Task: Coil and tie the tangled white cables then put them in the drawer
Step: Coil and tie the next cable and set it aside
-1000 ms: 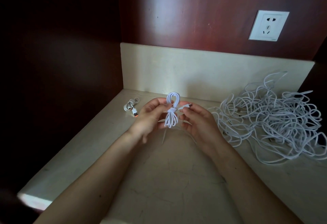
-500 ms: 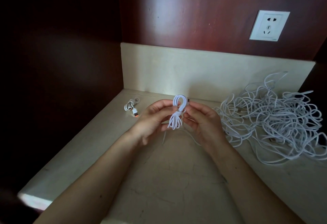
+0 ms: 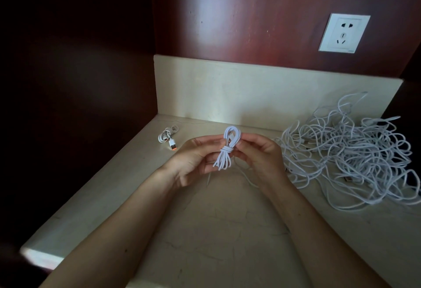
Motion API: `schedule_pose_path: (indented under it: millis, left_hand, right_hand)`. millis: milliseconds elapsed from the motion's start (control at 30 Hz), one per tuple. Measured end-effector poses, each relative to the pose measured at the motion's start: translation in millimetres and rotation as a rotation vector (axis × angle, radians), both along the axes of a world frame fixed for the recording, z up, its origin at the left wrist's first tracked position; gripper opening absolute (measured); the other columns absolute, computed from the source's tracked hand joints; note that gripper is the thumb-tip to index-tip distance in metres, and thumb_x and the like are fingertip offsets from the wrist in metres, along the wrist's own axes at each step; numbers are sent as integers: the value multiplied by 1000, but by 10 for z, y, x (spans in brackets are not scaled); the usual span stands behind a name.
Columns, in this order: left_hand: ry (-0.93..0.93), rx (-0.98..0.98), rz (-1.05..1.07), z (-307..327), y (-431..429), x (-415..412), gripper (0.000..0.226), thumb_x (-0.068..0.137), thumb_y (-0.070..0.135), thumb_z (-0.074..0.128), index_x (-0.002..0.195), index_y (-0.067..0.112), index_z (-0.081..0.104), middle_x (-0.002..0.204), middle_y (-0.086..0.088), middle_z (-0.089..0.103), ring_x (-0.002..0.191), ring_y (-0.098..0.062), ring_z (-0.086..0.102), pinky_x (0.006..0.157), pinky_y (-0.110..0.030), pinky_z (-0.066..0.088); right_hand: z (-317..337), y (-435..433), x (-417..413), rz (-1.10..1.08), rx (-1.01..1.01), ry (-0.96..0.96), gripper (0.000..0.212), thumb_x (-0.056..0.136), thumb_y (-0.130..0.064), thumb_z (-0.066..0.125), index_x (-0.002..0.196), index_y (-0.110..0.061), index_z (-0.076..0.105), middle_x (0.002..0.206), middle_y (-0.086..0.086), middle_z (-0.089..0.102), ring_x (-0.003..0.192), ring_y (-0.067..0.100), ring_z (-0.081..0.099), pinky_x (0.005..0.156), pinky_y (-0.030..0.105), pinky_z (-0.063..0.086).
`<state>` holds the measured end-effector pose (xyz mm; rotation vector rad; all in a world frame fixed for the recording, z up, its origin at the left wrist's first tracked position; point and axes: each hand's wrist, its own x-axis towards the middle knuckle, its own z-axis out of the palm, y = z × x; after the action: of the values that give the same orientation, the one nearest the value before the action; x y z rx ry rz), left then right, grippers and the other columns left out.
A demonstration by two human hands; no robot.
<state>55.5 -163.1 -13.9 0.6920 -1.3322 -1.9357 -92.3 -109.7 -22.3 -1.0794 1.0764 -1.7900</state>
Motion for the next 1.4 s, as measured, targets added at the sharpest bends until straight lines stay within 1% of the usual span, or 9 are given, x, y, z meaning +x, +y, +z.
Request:
schedule_pose_path:
  millis: [233,367,467,633,800,900,1167,1300,1400]
  left_hand:
    - [-22,-57,60,-29,-4,-19,25,91,10,61,114,8,69,87,-7,72,65,-10,68,60,-23,58]
    - [-57,-170,214,-99,-60,-26,18,89,8,66,102,14,76,92,-13,74,78,-21,66,77,-32,54]
    - [-63,-212,222,-124,-54,-38,17,88,7,66,93,18,78,91,-10,75,79,-19,67,77,-31,53]
    - [-146,-363,225,-118,-39,-60,18,87,5,68,101,14,74,83,0,75,71,-2,67,62,-13,48]
    - [-148,-461,147,-113,-65,-24,23,89,3,65,112,4,70,101,-11,74,86,-9,69,73,-16,51]
    - [-192,-549,91,-125,-66,-31,19,95,7,58,112,6,66,97,-6,73,85,-9,65,74,-16,50]
    - [-256,-625,169,-158,-41,-15,13,99,18,54,102,6,52,68,2,59,59,-15,56,49,-25,45]
    - [-296,-684,297,-167,-154,70,18,89,28,70,96,15,61,74,0,66,62,-15,60,55,-24,47]
    - [-378,-807,407,-206,-199,99,34,75,55,71,93,28,63,77,3,67,68,-17,61,66,-37,49]
  right_hand:
    - [71,44,1,-2,52,-91,16,85,11,62,89,-3,67,74,6,75,67,15,72,68,25,60]
    - [95,33,40,2,76,-142,23,85,6,65,103,-9,69,85,12,75,80,18,72,73,26,59]
    - [74,16,37,-35,62,-48,30,81,6,70,102,-14,70,86,8,76,80,18,71,79,29,59]
    - [-2,-20,2,-91,-18,198,31,77,6,75,97,-17,71,80,0,74,73,11,68,69,26,55]
    - [-64,-50,-25,-194,-58,363,22,84,-1,72,89,-23,74,82,-2,74,74,11,65,74,36,55]
    - [-67,-54,-26,-195,-71,317,20,86,-1,70,92,-20,73,85,5,73,76,14,66,75,36,55]
    - [-72,-63,-34,-139,-47,308,23,91,-1,64,110,-14,69,103,6,74,89,9,68,86,32,55]
    - [-108,-101,39,-50,5,385,38,96,-3,56,130,-19,58,112,-9,66,99,-2,64,88,23,53]
    - [-65,-199,118,-24,49,336,35,98,-10,54,133,-14,56,106,-9,67,87,0,67,70,22,57]
